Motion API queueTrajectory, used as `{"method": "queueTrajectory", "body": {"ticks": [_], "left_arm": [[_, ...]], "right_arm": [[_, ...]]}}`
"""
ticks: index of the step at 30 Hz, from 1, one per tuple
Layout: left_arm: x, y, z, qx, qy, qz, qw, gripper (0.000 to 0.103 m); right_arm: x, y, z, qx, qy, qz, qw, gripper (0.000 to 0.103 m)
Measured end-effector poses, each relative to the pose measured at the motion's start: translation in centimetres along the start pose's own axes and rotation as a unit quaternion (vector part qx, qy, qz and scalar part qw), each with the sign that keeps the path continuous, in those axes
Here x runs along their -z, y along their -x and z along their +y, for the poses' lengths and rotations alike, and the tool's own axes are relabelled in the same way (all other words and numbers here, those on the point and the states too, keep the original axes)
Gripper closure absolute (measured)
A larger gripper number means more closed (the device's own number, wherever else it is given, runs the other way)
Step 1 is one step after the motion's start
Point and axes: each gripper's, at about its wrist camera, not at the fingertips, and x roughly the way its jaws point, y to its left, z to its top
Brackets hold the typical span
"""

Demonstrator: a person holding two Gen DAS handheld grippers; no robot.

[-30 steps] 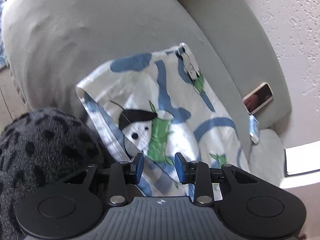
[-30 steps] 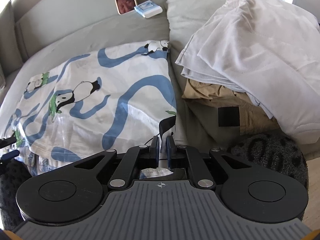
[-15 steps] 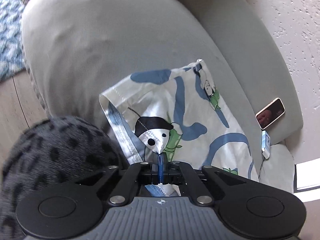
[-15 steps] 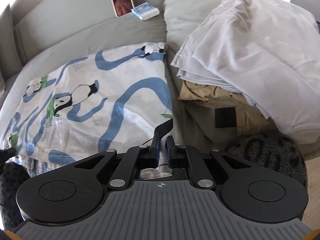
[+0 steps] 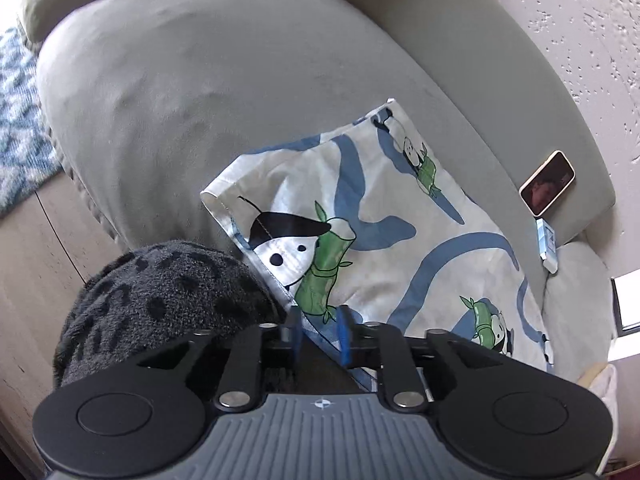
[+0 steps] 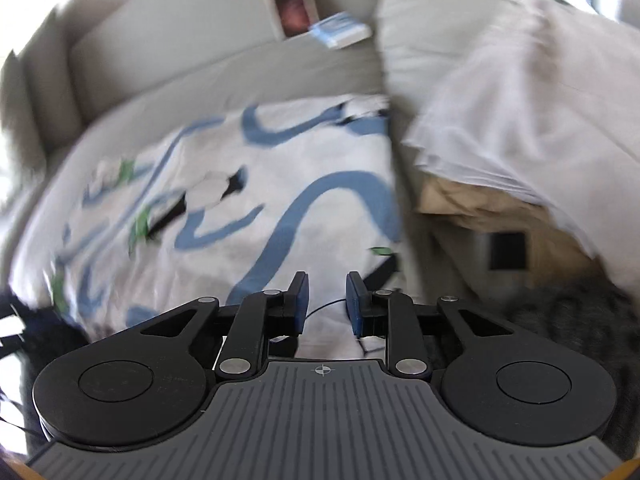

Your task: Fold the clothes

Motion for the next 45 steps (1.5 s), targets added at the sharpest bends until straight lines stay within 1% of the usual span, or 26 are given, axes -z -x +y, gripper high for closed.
{"method": "queueTrajectory", "body": {"ticks": [2, 4, 6, 7, 8, 10, 12, 13, 15, 17, 19, 20, 22, 24, 25, 26, 28, 30, 32, 33, 34, 35, 37, 39, 42, 45], "left_arm": [[0.8, 1.3, -0.9, -0.005, -0.042, -0.022, 0.9988, 0.074], [1.5, 2.3, -2.0, -0.001, -0.088, -0.038, 0.9954, 0.074], [1.7, 2.7, -2.9, 0.001, -0.107, -0.055, 0.9927, 0.074], [1.6, 2.8, -3.4, 0.002, -0.116, -0.062, 0.9913, 0.074], [1.6, 2.8, -3.8, 0.003, -0.126, -0.067, 0.9898, 0.074], [1.4, 1.8, -5.2, 0.009, -0.149, -0.061, 0.9869, 0.074], [1.3, 0.8, -6.4, 0.012, -0.179, -0.048, 0.9827, 0.072], [1.3, 0.0, -7.1, 0.002, -0.197, -0.05, 0.9791, 0.072], [1.6, -1.7, -8.2, -0.032, -0.232, -0.056, 0.9705, 0.072], [1.6, -3.6, -8.3, -0.067, -0.245, -0.031, 0.9668, 0.072], [1.7, -4.2, -7.8, -0.072, -0.244, -0.012, 0.967, 0.071], [1.7, -4.5, -7.5, -0.074, -0.243, -0.002, 0.9671, 0.068], [1.7, -4.1, -7.4, -0.076, -0.247, 0.004, 0.966, 0.068], [1.7, -3.2, -7.5, -0.063, -0.249, 0.003, 0.9664, 0.068], [1.9, -2.8, -7.8, -0.052, -0.26, 0.002, 0.9641, 0.067], [2.2, -2.4, -8.4, -0.04, -0.276, 0.005, 0.9603, 0.064], [3.3, -1.7, -10.1, -0.011, -0.312, 0.011, 0.9501, 0.062], [4.9, -1.1, -12.4, 0.023, -0.352, 0.014, 0.9355, 0.056], [6.9, -0.4, -14.7, 0.059, -0.404, 0.007, 0.9128, 0.049], [7.9, -0.1, -15.7, 0.076, -0.427, 0.003, 0.9009, 0.045], [8.8, -0.3, -16.4, 0.089, -0.444, -0.002, 0.8914, 0.041], [9.7, -0.4, -17.0, 0.1, -0.461, -0.007, 0.8816, 0.033], [11.3, -0.6, -18.0, 0.098, -0.488, -0.011, 0.8671, 0.031], [12.5, -0.5, -18.4, 0.097, -0.502, -0.01, 0.8591, 0.031], [13.6, -0.6, -18.6, 0.104, -0.508, 0.004, 0.8549, 0.03], [14.3, -0.4, -18.3, 0.112, -0.509, 0.017, 0.8536, 0.03]], "right_arm": [[0.2, -1.5, 1.1, 0.01, 0.034, 0.01, 0.999, 0.076], [0.4, -2.3, 1.4, 0.017, 0.049, 0.025, 0.998, 0.077], [0.7, -2.3, 1.6, 0.039, 0.062, 0.037, 0.997, 0.077], [0.7, -2.3, 1.6, 0.056, 0.068, 0.047, 0.995, 0.072], [0.7, -2.2, 1.3, 0.075, 0.068, 0.056, 0.993, 0.061], [0.7, -2.0, 0.6, 0.094, 0.062, 0.067, 0.991, 0.058], [0.6, -1.4, 0.2, 0.104, 0.053, 0.067, 0.991, 0.06], [0.5, -0.9, 0.1, 0.106, 0.049, 0.06, 0.991, 0.061], [0.2, 0.2, 0.4, 0.095, 0.05, 0.028, 0.994, 0.061], [-0.2, 1.1, 0.8, 0.077, 0.053, 0.0, 0.996, 0.06], [-0.6, 0.5, 0.7, 0.062, 0.045, 0.004, 0.997, 0.059], [-0.6, 0.1, 0.7, 0.057, 0.04, 0.01, 0.998, 0.059], [-0.1, -1.3, 0.1, 0.058, 0.025, 0.045, 0.997, 0.059], [0.3, -1.2, -0.9, 0.042, 0.001, 0.058, 0.997, 0.059], [0.4, -0.9, -1.5, 0.031, -0.014, 0.057, 0.998, 0.057], [0.2, -0.3, -2.3, 0.018, -0.034, 0.05, 0.998, 0.049], [-0.3, 0.8, -4.1, -0.008, -0.083, 0.03, 0.996, 0.039], [-0.9, 1.5, -6.0, -0.039, -0.133, 0.02, 0.99, 0.035], [-1.2, 1.3, -7.2, -0.053, -0.161, 0.034, 0.985, 0.035], [-1.2, 1.1, -7.4, -0.052, -0.161, 0.042, 0.985, 0.035], [-1.2, 0.8, -7.4, -0.048, -0.158, 0.05, 0.985, 0.035], [-1.2, 0.3, -7.2, -0.039, -0.148, 0.058, 0.987, 0.035], [-1.2, -0.9, -6.6, -0.024, -0.132, 0.07, 0.989, 0.035], [-1.1, -1.4, -6.4, -0.03, -0.131, 0.075, 0.988, 0.035], [-1.9, -2.2, -6.5, -0.032, -0.129, 0.077, 0.988, 0.034], [-2.3, -3.4, -6.7, 0.012, -0.101, 0.096, 0.99, 0.027]]}}
